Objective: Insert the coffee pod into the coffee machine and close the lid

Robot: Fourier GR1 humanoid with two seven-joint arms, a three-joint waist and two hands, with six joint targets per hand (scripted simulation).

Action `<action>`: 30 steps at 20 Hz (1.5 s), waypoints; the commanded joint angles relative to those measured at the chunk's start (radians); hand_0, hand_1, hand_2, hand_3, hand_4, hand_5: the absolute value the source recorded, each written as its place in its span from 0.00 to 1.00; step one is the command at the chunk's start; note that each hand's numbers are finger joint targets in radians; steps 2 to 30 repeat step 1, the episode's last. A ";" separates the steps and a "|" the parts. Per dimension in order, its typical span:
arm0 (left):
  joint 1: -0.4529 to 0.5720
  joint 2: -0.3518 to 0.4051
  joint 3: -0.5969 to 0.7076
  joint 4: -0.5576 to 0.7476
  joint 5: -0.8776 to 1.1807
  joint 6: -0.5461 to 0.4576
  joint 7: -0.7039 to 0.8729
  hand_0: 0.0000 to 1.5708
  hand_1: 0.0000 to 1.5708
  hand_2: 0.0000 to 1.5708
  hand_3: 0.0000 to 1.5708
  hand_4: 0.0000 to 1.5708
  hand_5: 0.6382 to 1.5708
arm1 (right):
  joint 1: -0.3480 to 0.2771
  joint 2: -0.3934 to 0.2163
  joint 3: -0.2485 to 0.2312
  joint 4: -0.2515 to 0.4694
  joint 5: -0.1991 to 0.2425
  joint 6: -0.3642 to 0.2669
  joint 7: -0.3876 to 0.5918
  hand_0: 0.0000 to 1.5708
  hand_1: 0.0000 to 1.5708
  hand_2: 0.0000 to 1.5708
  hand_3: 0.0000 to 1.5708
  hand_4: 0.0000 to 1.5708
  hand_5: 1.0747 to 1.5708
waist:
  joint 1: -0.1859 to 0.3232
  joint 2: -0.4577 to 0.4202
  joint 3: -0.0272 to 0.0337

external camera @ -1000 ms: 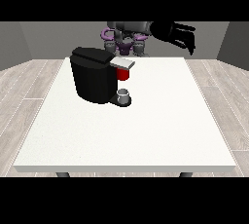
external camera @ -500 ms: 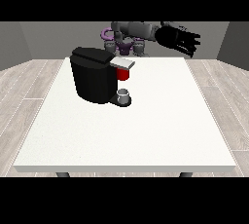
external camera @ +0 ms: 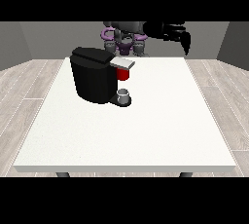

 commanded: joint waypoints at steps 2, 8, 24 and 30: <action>0.021 0.013 0.019 0.031 0.032 -0.024 0.039 0.00 0.00 0.00 0.00 0.17 1.00 | 0.195 0.036 0.104 -0.037 -0.072 -0.010 -0.097 0.00 0.00 0.00 0.00 0.17 1.00 | -0.027 -0.092 0.0004; 0.021 0.013 0.019 0.031 0.032 -0.024 0.039 0.00 0.00 0.00 0.00 0.17 1.00 | 0.195 0.036 0.104 -0.037 -0.072 -0.010 -0.097 0.00 0.00 0.00 0.00 0.17 1.00 | -0.027 -0.092 0.0004; 0.021 0.013 0.019 0.031 0.032 -0.024 0.039 0.00 0.00 0.00 0.00 0.17 1.00 | 0.195 0.036 0.104 -0.037 -0.072 -0.010 -0.097 0.00 0.00 0.00 0.00 0.17 1.00 | -0.027 -0.092 0.0004; 0.021 0.013 0.019 0.031 0.032 -0.024 0.039 0.00 0.00 0.00 0.00 0.17 1.00 | 0.195 0.036 0.104 -0.037 -0.072 -0.010 -0.097 0.00 0.00 0.00 0.00 0.17 1.00 | -0.027 -0.092 0.0004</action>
